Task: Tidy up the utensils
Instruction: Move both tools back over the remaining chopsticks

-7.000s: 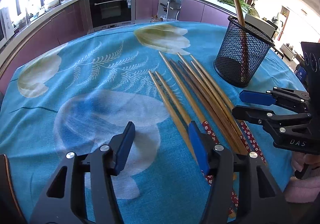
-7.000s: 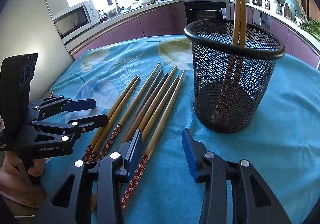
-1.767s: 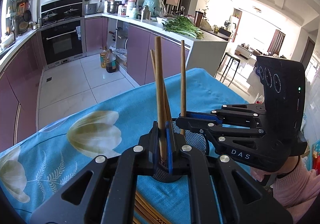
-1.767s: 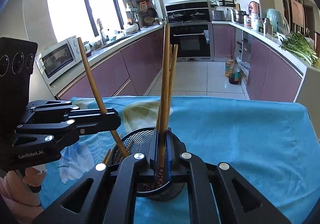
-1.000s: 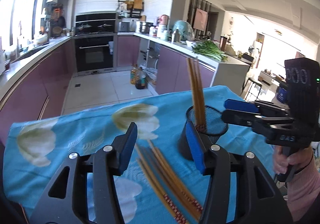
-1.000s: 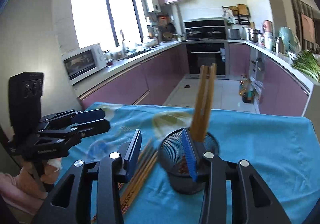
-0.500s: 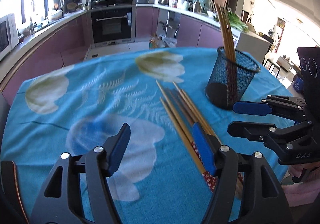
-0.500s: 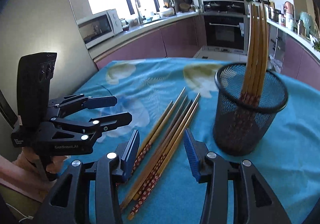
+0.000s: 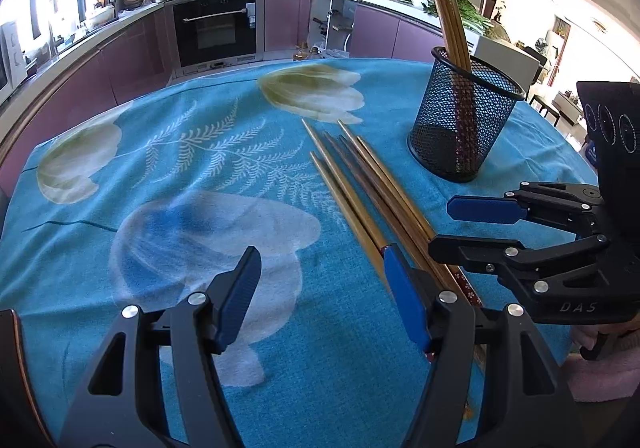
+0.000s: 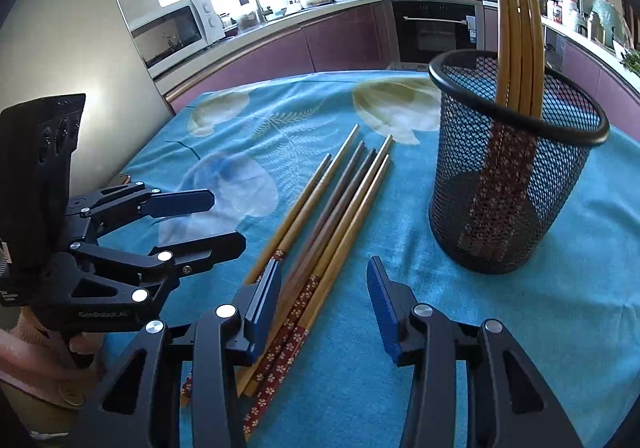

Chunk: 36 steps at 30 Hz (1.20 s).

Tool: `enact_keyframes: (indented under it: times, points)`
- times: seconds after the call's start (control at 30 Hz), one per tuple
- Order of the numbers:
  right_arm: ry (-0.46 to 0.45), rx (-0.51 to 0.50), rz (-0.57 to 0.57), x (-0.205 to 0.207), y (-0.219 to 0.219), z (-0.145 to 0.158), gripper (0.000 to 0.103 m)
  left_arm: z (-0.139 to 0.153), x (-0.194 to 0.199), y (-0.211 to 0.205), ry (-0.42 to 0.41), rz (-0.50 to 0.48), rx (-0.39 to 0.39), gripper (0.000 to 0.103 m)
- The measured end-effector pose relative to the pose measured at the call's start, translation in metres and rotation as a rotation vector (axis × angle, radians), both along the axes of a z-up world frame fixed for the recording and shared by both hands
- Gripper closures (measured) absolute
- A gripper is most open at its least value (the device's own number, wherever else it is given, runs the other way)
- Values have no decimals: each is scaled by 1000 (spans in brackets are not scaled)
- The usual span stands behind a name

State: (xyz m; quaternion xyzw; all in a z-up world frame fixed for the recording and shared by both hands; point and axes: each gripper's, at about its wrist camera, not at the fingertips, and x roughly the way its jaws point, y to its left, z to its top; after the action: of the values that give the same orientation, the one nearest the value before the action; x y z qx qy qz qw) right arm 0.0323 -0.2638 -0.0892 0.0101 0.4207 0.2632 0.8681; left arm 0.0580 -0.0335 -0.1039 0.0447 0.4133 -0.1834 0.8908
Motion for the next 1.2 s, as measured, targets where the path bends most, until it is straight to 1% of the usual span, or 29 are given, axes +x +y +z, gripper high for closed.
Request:
enact_keyframes:
  times: [0.5,0.9,1.2]
  points:
    - [11,-13,-43,3,-11,-5,65,-13,11,-6,47,-3,7,42]
    - [-6,-57,-39,3,-6,-4,66,-14,15,-9,48,-7,15,42]
    - [-6,-93,-51,4,-7,-4,68,-15,14,-9,49,-8,28,45]
